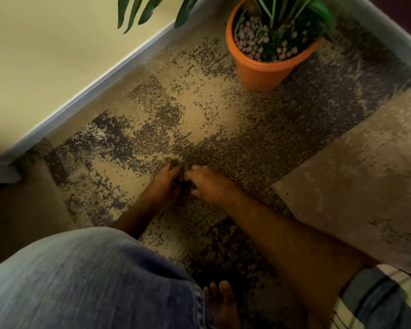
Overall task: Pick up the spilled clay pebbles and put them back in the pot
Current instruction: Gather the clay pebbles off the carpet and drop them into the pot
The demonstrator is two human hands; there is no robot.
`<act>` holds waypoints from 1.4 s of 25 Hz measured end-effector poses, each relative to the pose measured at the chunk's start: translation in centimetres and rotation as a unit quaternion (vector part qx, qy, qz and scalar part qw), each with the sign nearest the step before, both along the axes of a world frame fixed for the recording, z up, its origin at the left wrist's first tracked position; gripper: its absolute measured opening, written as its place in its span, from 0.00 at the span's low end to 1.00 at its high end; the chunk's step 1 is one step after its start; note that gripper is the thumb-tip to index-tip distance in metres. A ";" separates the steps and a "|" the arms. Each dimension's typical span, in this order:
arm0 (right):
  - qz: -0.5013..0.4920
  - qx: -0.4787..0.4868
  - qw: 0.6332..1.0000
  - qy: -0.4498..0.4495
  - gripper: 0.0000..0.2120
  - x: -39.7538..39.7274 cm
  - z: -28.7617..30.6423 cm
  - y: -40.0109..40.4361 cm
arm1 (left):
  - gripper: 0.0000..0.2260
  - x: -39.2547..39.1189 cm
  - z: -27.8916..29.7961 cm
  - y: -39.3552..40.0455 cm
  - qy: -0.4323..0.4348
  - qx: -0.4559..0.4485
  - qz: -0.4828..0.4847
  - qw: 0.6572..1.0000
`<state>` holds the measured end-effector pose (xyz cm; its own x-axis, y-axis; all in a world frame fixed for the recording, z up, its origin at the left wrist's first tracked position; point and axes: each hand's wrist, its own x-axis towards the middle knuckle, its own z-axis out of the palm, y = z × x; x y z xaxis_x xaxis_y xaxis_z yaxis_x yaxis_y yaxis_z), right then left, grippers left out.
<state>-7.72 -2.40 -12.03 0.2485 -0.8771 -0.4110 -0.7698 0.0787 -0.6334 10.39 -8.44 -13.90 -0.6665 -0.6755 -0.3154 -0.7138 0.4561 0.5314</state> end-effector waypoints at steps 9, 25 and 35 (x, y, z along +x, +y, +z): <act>0.118 -0.037 0.989 0.078 0.13 -0.2 -0.4 0.6 | 0.15 -0.1 -1.1 -2.2 -0.027 0.014 0.005 1.000; -0.400 -0.028 0.884 -0.241 0.08 -12.4 2.1 -2.5 | 0.19 -6.3 1.0 -8.3 0.214 0.188 0.191 0.940; -0.386 -0.191 0.876 -0.216 0.09 -16.9 9.1 -9.0 | 0.09 -18.9 9.6 -14.6 0.320 0.163 0.108 0.927</act>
<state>-24.59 -11.39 -2.97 -0.4183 -0.9060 -0.0652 -0.2619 0.1891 -0.9464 -8.48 -23.08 -4.29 -0.6475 -0.7536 -0.1129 -0.2615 0.0806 0.9618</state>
